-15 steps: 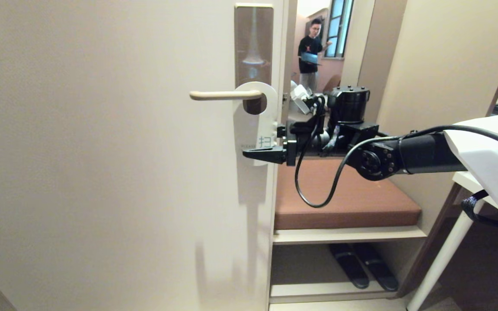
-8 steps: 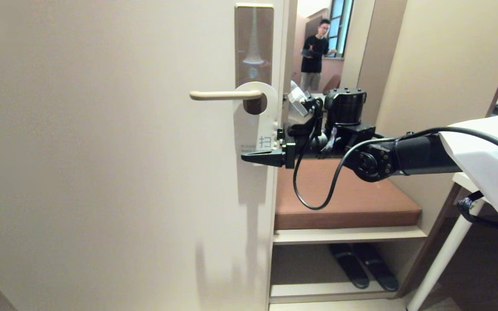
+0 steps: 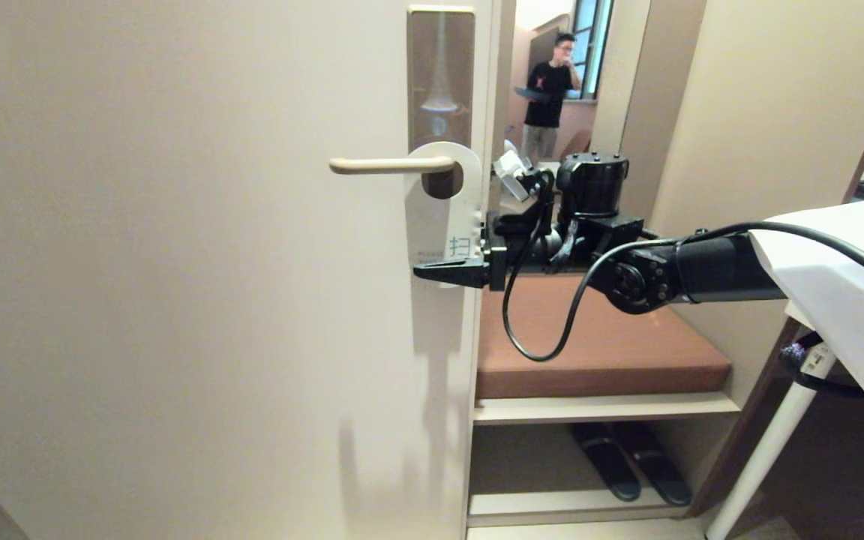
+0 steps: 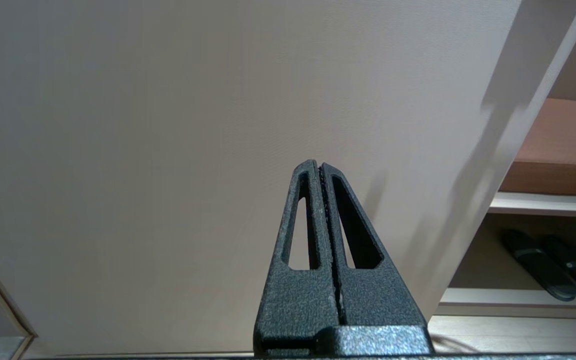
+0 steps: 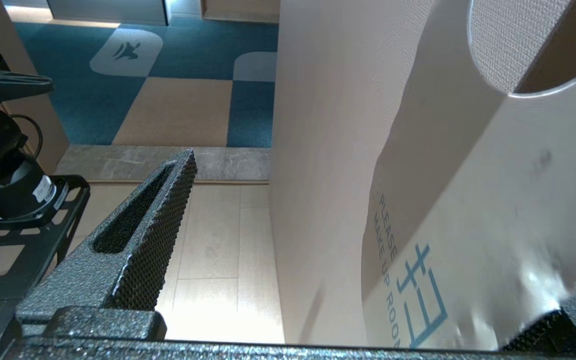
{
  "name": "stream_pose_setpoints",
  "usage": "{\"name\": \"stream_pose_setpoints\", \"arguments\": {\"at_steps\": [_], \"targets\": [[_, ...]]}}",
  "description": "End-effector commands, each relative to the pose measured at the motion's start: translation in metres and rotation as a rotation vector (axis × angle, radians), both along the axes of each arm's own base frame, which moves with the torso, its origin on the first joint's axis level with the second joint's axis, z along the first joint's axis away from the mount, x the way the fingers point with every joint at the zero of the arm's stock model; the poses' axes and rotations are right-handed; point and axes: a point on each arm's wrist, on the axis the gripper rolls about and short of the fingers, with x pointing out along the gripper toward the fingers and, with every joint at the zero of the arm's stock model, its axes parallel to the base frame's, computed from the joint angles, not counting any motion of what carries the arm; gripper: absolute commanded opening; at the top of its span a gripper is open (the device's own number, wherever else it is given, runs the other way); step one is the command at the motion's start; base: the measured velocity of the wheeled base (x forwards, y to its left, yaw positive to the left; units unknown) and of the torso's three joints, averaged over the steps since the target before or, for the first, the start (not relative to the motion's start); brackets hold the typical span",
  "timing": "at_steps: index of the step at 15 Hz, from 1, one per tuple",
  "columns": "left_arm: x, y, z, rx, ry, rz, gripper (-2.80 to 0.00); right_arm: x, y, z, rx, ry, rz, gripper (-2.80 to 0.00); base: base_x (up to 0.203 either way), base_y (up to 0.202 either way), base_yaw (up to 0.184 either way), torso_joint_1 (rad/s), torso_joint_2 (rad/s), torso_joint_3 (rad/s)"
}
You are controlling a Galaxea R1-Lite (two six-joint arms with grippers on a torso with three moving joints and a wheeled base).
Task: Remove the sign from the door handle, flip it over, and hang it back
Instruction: Take down the sign
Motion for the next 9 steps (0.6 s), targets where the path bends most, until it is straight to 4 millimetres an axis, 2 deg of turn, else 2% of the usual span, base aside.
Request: {"name": "stream_pose_setpoints", "arguments": {"at_steps": [1,2,3,9], "targets": [[0.0000,0.0000,0.0000,-0.001,0.000,0.001,-2.80,0.0012,0.0007,-0.0010,0.002,-0.003,0.006,0.00,0.000,0.000,0.000,0.000,0.00,0.000],[0.0000,0.0000,0.0000,-0.001,0.000,0.001,-2.80,0.0012,0.0007,-0.0010,0.002,-0.003,0.006,0.00,0.000,0.000,0.000,0.000,0.00,0.000],[0.0000,0.0000,0.0000,-0.001,0.000,0.001,-2.80,0.0012,0.0007,-0.0010,0.002,-0.003,0.006,-2.80,0.000,0.000,0.000,0.000,0.00,0.000],[0.0000,0.0000,0.0000,-0.001,0.000,0.002,-2.80,0.0013,0.0007,-0.0005,0.003,-0.007,0.005,-2.80,0.000,0.000,0.000,0.000,0.00,0.000]]}}
